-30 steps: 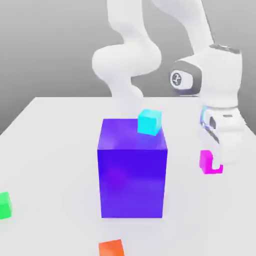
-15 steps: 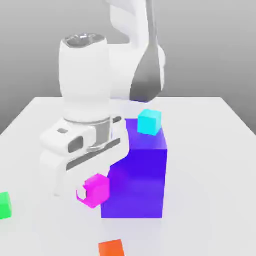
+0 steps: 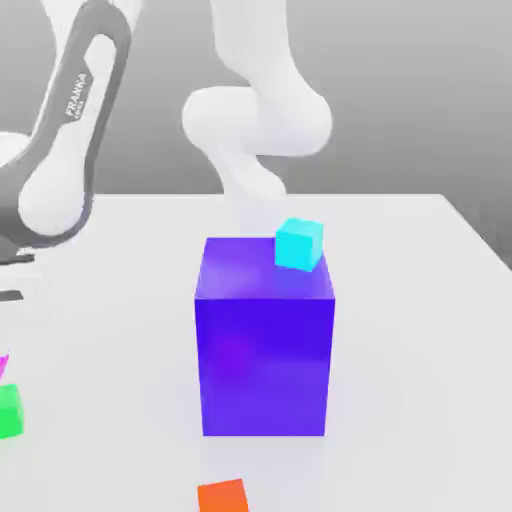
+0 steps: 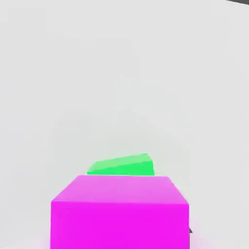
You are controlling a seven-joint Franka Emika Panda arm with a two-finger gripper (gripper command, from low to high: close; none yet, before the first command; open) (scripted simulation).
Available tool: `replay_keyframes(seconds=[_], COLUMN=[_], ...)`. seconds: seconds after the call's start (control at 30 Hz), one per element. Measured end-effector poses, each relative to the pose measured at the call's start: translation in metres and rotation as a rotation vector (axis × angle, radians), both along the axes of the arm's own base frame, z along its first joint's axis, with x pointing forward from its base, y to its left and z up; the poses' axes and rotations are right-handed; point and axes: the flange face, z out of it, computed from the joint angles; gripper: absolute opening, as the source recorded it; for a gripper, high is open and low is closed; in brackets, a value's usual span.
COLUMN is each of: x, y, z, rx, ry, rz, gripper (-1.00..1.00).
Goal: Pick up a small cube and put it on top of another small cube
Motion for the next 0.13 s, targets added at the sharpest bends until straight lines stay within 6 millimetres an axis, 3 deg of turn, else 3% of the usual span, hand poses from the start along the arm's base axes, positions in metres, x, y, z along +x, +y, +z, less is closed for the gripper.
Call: replay_keyframes(seconds=[0.03,0.13], x=[-0.0009,-0.0009], y=[0.0001,0.0001], z=[-0.0087,-0.0087], rx=[0.001,0.001], ry=[0.001,0.001], rz=[-0.001,-0.001], gripper=[1.0,1.0])
